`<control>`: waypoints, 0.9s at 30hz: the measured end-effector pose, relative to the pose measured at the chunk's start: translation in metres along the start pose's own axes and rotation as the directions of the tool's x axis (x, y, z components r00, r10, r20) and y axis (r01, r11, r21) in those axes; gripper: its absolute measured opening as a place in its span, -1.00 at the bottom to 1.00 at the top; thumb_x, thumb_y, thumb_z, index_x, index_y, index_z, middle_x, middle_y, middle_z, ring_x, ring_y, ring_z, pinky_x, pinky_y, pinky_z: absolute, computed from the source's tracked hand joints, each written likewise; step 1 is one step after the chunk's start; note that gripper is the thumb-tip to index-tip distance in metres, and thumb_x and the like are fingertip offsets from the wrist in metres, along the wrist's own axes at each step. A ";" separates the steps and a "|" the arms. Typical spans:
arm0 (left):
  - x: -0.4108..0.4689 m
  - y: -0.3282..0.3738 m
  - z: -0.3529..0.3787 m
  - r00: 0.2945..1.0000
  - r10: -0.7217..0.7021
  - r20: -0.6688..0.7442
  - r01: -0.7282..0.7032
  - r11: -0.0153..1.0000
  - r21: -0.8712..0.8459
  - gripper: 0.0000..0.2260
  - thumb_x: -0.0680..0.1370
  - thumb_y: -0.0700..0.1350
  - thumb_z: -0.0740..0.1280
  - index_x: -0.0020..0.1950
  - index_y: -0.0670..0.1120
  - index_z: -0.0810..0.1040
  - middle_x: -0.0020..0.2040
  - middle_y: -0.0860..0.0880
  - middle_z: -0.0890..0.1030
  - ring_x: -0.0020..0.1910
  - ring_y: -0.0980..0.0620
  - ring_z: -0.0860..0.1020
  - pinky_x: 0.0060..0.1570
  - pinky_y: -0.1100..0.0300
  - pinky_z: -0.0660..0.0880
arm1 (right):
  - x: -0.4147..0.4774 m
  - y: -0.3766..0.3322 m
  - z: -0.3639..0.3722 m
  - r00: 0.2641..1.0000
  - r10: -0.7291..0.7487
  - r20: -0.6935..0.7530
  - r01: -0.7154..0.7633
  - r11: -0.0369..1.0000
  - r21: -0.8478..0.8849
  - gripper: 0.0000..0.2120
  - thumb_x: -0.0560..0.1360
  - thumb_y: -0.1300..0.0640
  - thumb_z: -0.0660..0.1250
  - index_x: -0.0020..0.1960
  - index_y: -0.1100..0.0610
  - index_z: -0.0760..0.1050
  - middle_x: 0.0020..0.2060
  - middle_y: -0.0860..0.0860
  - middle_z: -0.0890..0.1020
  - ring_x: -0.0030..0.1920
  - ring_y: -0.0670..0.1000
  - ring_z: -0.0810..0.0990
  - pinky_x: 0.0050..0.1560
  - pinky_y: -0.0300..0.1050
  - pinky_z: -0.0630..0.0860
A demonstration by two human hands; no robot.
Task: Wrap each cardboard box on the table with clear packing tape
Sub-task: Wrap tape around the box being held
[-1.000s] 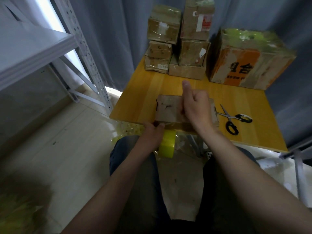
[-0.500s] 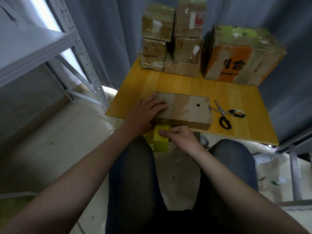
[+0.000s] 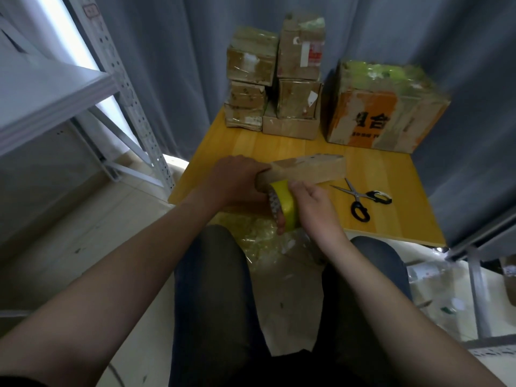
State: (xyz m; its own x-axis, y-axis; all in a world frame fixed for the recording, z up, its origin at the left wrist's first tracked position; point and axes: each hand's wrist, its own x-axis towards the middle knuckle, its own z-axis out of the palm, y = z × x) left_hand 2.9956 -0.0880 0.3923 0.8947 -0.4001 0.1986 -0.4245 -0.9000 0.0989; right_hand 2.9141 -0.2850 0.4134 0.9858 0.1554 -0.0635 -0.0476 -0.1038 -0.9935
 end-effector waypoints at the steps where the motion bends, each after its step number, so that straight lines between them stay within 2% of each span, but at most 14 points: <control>1: 0.005 0.000 -0.003 1.000 0.010 0.009 -0.010 1.000 0.011 -0.47 0.44 0.33 0.44 0.32 0.10 0.60 0.11 -0.01 0.69 0.06 -0.10 0.62 -0.05 0.01 0.53 | 0.003 -0.003 -0.001 1.000 -0.005 -0.023 0.005 1.000 -0.028 -0.64 0.75 0.10 0.11 -0.11 0.19 0.55 -0.51 -0.03 0.60 -0.50 -0.14 0.57 -0.42 -0.33 0.48; 4: 0.015 -0.002 -0.009 0.998 0.055 0.037 -0.056 0.998 0.024 -0.60 0.44 0.35 0.39 0.12 0.13 0.65 -0.07 0.03 0.69 -0.08 -0.06 0.62 -0.20 0.10 0.44 | 0.009 -0.011 -0.002 0.999 0.007 -0.039 -0.011 0.995 -0.097 -0.58 0.76 0.09 0.09 -0.15 0.16 0.57 -0.54 -0.05 0.59 -0.53 -0.17 0.55 -0.46 -0.39 0.42; 8: 0.026 -0.001 -0.018 0.993 0.074 0.094 -0.082 0.993 0.079 -0.60 0.49 0.25 0.40 0.18 0.03 0.66 -0.02 -0.02 0.69 -0.03 -0.05 0.57 -0.12 0.13 0.30 | 0.011 -0.015 -0.008 0.993 0.118 0.011 -0.112 0.967 -0.227 -0.56 0.76 0.02 0.09 -0.17 0.18 0.55 -0.59 -0.06 0.57 -0.57 -0.19 0.54 -0.47 -0.41 0.41; 9: 0.028 0.000 -0.019 0.990 0.078 0.118 -0.089 0.992 0.094 -0.61 0.49 0.23 0.41 0.16 0.01 0.66 -0.03 -0.02 0.68 -0.05 -0.03 0.54 -0.11 0.13 0.28 | 0.012 -0.014 -0.008 0.989 0.146 0.033 -0.135 0.964 -0.230 -0.56 0.76 -0.01 0.09 -0.10 0.21 0.57 -0.56 -0.03 0.60 -0.54 -0.13 0.58 -0.39 -0.36 0.50; 11: 0.030 0.001 -0.024 0.981 0.078 0.178 -0.090 0.994 0.062 -0.65 0.48 0.19 0.42 0.13 0.00 0.65 -0.06 -0.01 0.67 -0.06 0.00 0.54 -0.13 0.11 0.29 | 0.013 -0.009 -0.006 0.985 0.160 0.062 -0.145 0.969 -0.200 -0.58 0.75 -0.05 0.11 0.01 0.22 0.58 -0.45 0.09 0.66 -0.45 0.05 0.66 -0.20 -0.06 0.66; 12: 0.031 -0.001 -0.026 0.974 0.083 0.211 -0.090 0.996 0.024 -0.67 0.47 0.17 0.43 0.14 0.01 0.65 -0.06 0.01 0.67 -0.05 -0.01 0.57 -0.14 0.10 0.34 | 0.013 -0.008 -0.006 0.985 0.158 0.062 -0.145 0.972 -0.183 -0.58 0.74 -0.06 0.12 0.00 0.22 0.58 -0.42 0.13 0.67 -0.43 0.11 0.66 -0.15 0.08 0.65; 13: 0.031 -0.003 -0.028 0.965 0.097 0.245 -0.099 0.995 -0.003 -0.67 0.46 0.14 0.45 0.16 0.03 0.63 -0.04 0.02 0.67 -0.03 -0.02 0.59 -0.14 0.10 0.39 | 0.013 -0.007 -0.006 0.985 0.161 0.064 -0.148 0.974 -0.169 -0.58 0.74 -0.05 0.13 -0.02 0.22 0.57 -0.41 0.15 0.66 -0.43 0.12 0.65 -0.16 0.09 0.65; 15: 0.029 -0.008 -0.027 0.942 0.128 0.311 -0.130 0.991 -0.017 -0.55 0.44 0.09 0.48 0.31 0.08 0.55 0.08 0.03 0.65 0.06 -0.03 0.59 -0.09 0.09 0.45 | 0.013 -0.007 -0.006 0.984 0.170 0.055 -0.159 0.972 -0.173 -0.59 0.75 -0.01 0.13 -0.09 0.20 0.58 -0.47 0.09 0.63 -0.50 0.01 0.62 -0.32 -0.18 0.62; 17: 0.026 -0.011 -0.024 0.933 0.128 0.337 -0.127 0.992 -0.025 -0.33 0.45 0.07 0.48 0.54 0.11 0.34 0.26 0.03 0.59 0.18 -0.03 0.54 0.03 0.07 0.46 | 0.009 -0.010 -0.006 0.984 0.175 0.035 -0.165 0.967 -0.192 -0.60 0.75 0.02 0.13 -0.15 0.15 0.56 -0.51 -0.03 0.60 -0.55 -0.13 0.57 -0.47 -0.37 0.47; 19: 0.020 -0.013 -0.022 0.955 0.159 0.249 -0.133 0.984 -0.116 -0.27 0.47 0.04 0.50 0.57 0.10 0.26 0.32 0.01 0.56 0.20 -0.03 0.55 0.09 0.03 0.51 | 0.007 -0.010 -0.007 0.987 0.161 0.020 -0.155 0.973 -0.170 -0.61 0.74 0.01 0.13 -0.14 0.15 0.56 -0.53 -0.05 0.61 -0.53 -0.12 0.59 -0.48 -0.38 0.45; 21: 0.011 -0.015 -0.015 0.978 0.205 0.051 -0.184 0.945 -0.270 -0.36 0.47 0.00 0.52 0.50 0.04 0.35 0.28 -0.02 0.60 0.12 -0.03 0.61 0.02 -0.01 0.59 | 0.008 -0.011 -0.012 0.989 0.147 -0.007 -0.146 0.977 -0.154 -0.62 0.75 0.00 0.13 -0.09 0.15 0.57 -0.52 -0.04 0.62 -0.53 -0.13 0.60 -0.46 -0.36 0.46; 23: 0.001 -0.015 -0.006 0.977 0.182 -0.114 -0.209 0.926 -0.314 -0.40 0.48 0.03 0.52 0.46 -0.03 0.41 0.24 -0.06 0.63 0.07 -0.03 0.64 -0.03 -0.03 0.62 | 0.010 -0.016 -0.017 0.992 0.127 -0.019 -0.129 0.979 -0.160 -0.62 0.74 -0.01 0.13 -0.08 0.15 0.57 -0.51 -0.01 0.64 -0.52 -0.10 0.62 -0.41 -0.29 0.51; 27: 0.000 -0.005 0.005 0.986 0.031 -0.164 -0.096 0.909 -0.406 -0.42 0.47 0.15 0.47 0.43 -0.01 0.48 0.17 -0.02 0.66 0.03 0.05 0.64 0.00 0.00 0.64 | 0.012 -0.018 -0.026 0.993 0.114 0.017 -0.111 0.987 -0.115 -0.62 0.73 -0.02 0.17 0.03 0.26 0.58 -0.41 0.14 0.69 -0.44 0.07 0.69 -0.34 -0.13 0.64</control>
State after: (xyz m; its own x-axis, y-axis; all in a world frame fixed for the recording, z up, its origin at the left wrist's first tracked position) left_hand 2.9988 -0.0842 0.3864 0.8461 -0.3945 0.3586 -0.5285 -0.7089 0.4671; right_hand 2.9313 -0.3064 0.4330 0.9712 0.1590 -0.1776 -0.1380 -0.2328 -0.9627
